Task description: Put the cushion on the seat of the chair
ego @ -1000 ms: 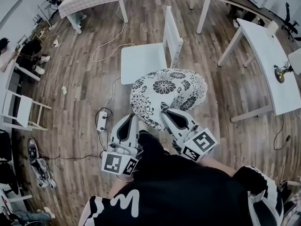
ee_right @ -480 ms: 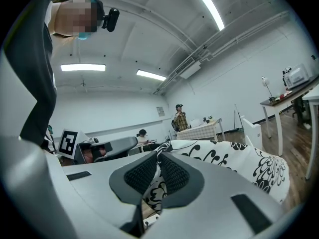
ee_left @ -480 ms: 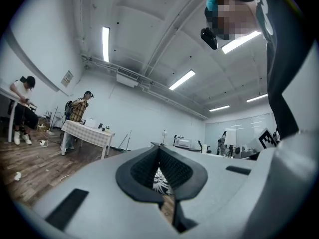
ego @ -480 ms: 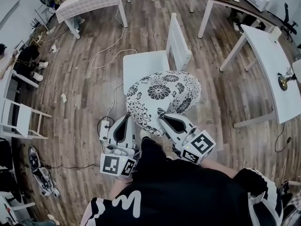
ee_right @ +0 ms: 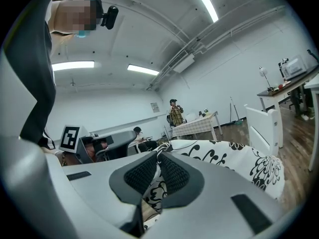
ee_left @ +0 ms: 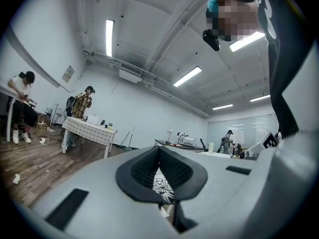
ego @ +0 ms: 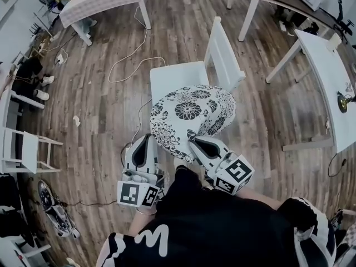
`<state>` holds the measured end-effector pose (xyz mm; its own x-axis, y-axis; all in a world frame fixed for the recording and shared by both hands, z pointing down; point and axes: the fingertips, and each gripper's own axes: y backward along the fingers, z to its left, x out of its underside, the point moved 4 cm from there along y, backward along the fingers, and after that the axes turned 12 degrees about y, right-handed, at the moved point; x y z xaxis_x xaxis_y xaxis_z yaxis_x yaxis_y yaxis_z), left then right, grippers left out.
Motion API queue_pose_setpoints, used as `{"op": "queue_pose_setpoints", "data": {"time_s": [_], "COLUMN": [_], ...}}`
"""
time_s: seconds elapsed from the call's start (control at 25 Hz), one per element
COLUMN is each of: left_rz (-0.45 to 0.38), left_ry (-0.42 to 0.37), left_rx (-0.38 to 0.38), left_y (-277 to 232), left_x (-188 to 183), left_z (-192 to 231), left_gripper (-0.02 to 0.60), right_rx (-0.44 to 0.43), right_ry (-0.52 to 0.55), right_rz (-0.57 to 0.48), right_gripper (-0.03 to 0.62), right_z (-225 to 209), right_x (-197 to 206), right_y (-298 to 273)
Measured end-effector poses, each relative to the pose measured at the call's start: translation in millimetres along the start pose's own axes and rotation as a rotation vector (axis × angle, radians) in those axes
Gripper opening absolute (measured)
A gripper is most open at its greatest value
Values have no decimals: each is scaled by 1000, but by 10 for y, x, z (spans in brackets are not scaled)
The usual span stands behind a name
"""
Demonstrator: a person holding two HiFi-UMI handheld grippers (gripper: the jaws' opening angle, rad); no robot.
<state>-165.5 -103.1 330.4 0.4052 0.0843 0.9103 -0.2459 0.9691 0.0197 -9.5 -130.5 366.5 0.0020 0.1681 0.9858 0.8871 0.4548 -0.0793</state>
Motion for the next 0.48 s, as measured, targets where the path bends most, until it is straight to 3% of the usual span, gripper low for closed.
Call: {"op": "queue_pose_setpoints", "data": {"time_s": [0.48], "left_rz": [37], "left_ry": [6], "left_rx": [3], "left_y": [-438], "left_x": [-146], "left_z": [614], "left_gripper": [5], "right_rx": [54], "right_ry": [-38], "right_rz": [56], "right_gripper": [34], "right_z": [-396], "right_x": [139], "right_y": [-675]}}
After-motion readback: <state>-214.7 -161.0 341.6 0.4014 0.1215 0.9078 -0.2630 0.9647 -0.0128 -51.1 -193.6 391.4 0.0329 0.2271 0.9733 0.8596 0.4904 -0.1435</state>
